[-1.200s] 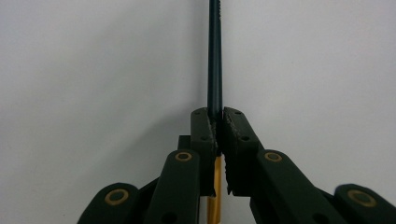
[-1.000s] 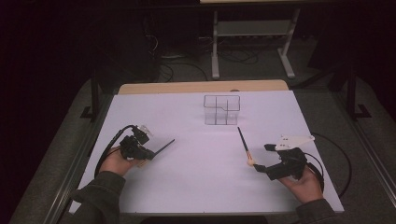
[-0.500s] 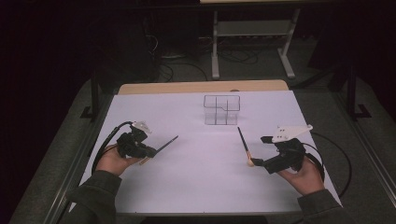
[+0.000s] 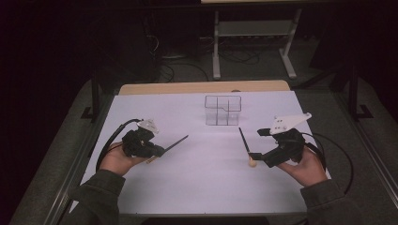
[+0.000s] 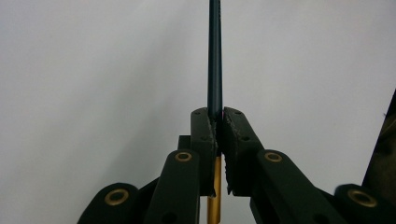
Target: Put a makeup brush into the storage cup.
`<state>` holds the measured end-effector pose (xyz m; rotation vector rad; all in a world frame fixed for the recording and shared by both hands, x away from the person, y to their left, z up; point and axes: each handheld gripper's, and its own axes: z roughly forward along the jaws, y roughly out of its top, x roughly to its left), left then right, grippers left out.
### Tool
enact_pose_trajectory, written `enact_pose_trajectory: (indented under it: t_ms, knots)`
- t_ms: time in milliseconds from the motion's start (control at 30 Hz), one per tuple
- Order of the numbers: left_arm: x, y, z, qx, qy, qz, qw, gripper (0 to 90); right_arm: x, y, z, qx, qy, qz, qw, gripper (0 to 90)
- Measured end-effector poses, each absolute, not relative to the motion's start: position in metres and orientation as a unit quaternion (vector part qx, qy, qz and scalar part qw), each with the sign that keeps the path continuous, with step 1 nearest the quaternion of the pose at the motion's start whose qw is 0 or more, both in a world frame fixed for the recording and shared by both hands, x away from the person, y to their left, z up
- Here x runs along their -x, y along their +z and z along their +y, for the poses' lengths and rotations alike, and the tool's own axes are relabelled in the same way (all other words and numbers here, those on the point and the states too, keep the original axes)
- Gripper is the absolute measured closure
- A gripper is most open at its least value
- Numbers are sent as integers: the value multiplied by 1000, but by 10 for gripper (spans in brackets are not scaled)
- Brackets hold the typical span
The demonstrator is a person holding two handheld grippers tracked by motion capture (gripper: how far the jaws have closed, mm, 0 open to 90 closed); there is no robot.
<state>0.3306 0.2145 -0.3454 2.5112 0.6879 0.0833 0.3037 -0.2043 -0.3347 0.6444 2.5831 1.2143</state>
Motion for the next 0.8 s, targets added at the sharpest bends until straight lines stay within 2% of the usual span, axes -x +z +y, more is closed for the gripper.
enact_pose_trajectory:
  t_ms: [333, 800]
  knots:
    - [-323, -335, 194, -937, 29, 217, 274, 832, -309, -321, -181, -178, 391, 898, 91, 143]
    - [-316, -332, 166, -944, 17, 172, 281, 832, -319, -318, -161, -151, 373, 913, 62, 149]
